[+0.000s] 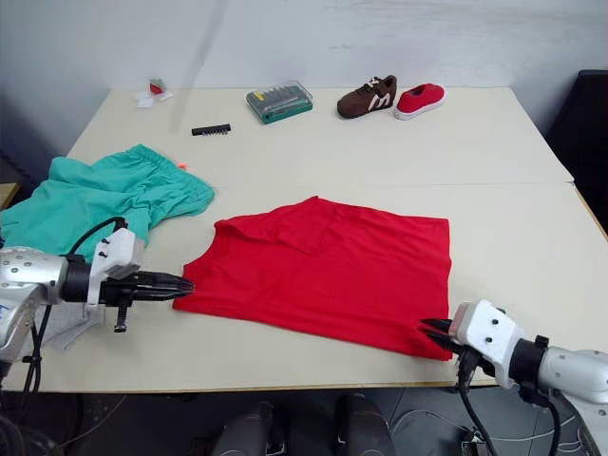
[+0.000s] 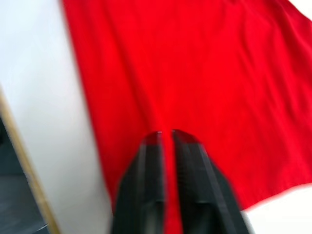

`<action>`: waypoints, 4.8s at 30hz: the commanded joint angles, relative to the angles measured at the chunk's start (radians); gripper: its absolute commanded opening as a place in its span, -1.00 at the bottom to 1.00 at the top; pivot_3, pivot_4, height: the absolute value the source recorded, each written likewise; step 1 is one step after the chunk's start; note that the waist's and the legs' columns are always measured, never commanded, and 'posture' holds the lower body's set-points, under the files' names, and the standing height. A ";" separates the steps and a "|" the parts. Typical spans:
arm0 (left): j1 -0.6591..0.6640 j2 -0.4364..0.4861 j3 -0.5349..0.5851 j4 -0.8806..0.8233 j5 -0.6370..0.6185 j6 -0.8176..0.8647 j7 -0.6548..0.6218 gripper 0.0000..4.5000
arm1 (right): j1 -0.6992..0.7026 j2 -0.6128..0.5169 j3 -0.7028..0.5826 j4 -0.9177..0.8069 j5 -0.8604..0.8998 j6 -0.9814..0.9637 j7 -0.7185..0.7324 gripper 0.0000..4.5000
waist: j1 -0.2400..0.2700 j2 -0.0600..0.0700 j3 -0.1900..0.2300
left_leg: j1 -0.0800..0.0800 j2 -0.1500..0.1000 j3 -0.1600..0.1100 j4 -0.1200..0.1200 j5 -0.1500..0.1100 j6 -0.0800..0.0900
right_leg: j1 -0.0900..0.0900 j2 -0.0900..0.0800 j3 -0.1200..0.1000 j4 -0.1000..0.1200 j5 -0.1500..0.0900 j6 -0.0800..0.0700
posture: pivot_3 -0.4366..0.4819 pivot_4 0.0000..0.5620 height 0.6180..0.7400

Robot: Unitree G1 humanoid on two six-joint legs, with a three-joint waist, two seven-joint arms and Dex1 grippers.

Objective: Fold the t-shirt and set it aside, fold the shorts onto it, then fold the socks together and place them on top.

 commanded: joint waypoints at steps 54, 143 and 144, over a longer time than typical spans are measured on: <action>0.478 0.081 0.135 -0.199 0.124 -0.069 0.028 -0.98 | -0.030 -0.206 0.134 0.352 -0.124 -0.399 0.265 -1.00 | 0.022 -0.003 0.002 | 0.001 0.001 0.000 0.001 -0.006 0.007 | 0.002 0.000 -0.001 -0.006 -0.001 -0.002 | -0.05 -0.47 1.00; -0.587 -0.574 -0.369 0.491 0.252 0.040 0.032 -0.78 | -0.384 0.015 0.109 0.166 0.146 0.288 -0.130 1.00 | 0.013 -0.002 0.003 | -0.004 0.001 0.000 0.015 0.001 0.005 | 0.001 0.001 0.000 0.005 0.005 0.001 | -0.05 -0.47 1.00; -0.582 -0.570 -0.373 0.481 0.249 0.041 0.020 -0.68 | -0.383 0.015 0.108 0.165 0.145 0.289 -0.129 1.00 | 0.013 -0.002 0.003 | -0.004 0.001 0.000 0.015 0.001 0.005 | 0.001 0.001 0.000 0.005 0.005 0.001 | -0.05 -0.47 1.00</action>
